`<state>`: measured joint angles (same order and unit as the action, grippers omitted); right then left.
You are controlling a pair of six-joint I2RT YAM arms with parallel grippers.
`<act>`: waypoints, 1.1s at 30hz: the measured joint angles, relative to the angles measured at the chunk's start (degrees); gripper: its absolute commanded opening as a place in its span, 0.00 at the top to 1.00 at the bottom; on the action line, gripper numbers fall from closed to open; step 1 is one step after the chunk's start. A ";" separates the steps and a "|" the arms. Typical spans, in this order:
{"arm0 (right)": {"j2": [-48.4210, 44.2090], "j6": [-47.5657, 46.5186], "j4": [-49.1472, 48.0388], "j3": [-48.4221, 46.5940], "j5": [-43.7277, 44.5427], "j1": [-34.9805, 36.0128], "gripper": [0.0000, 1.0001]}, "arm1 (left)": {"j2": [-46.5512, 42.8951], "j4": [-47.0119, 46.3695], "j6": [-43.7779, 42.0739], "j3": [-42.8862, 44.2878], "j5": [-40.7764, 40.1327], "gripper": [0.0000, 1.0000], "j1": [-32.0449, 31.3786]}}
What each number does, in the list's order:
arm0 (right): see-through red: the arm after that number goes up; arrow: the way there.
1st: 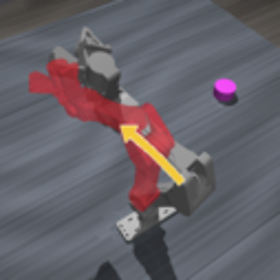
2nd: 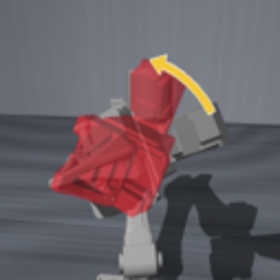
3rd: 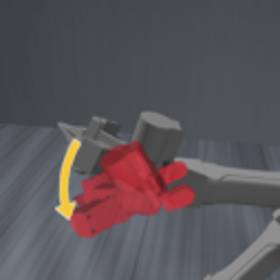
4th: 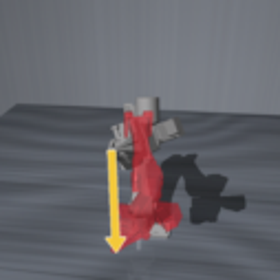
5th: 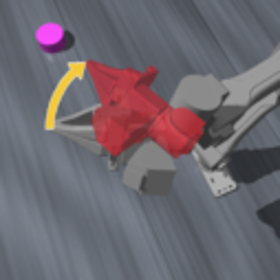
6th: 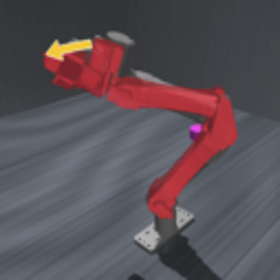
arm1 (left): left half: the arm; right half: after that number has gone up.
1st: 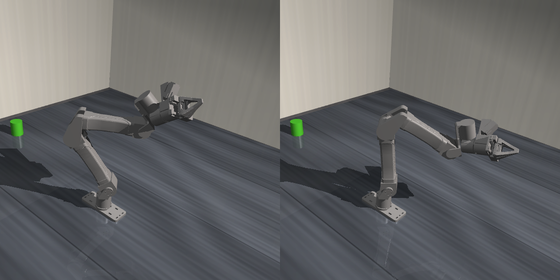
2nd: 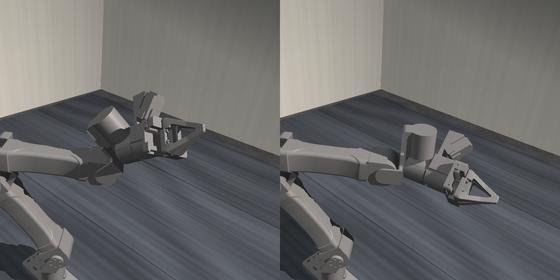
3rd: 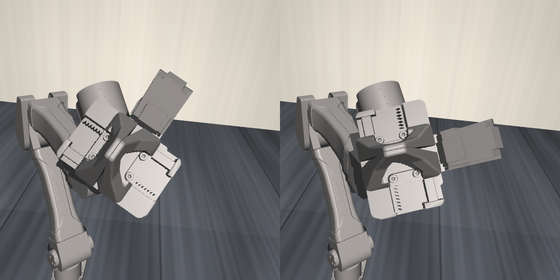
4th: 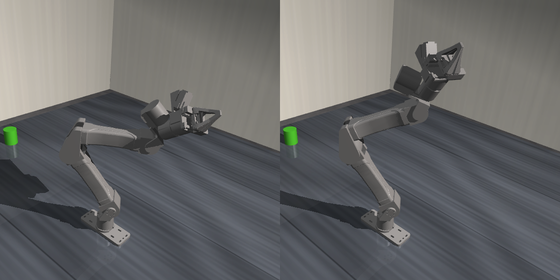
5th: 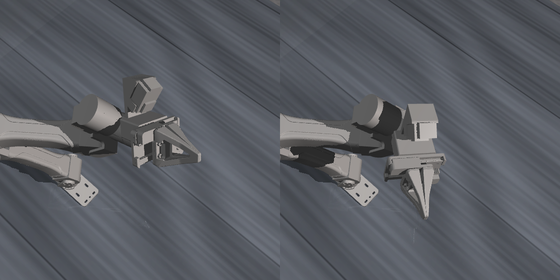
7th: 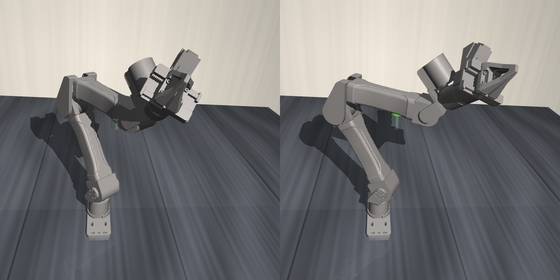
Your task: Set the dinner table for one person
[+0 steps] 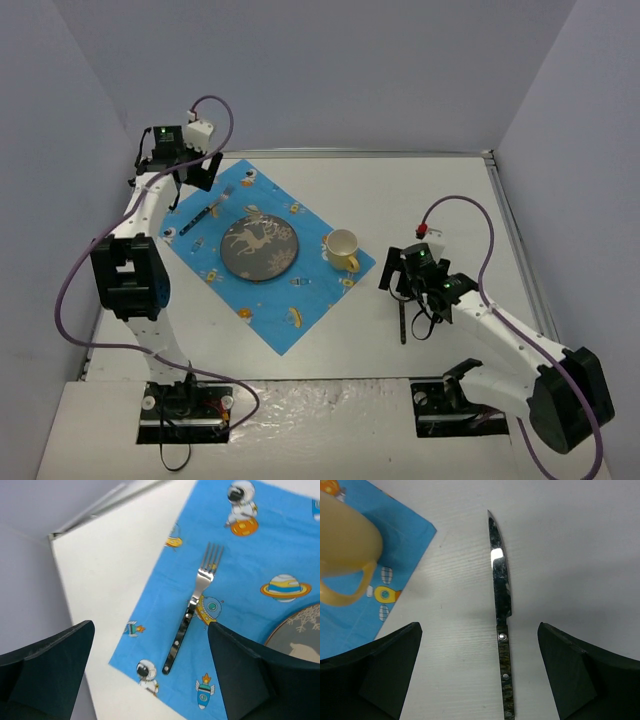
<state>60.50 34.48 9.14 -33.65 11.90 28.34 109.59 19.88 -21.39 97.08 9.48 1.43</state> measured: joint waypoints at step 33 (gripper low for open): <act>13.60 13.22 3.16 1.42 3.60 5.31 1.00 | -49.54 9.98 27.63 -30.25 -11.48 0.03 -2.78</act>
<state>74.10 47.70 12.31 -32.23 15.50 33.65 60.04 29.86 6.24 66.83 -2.00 -1.34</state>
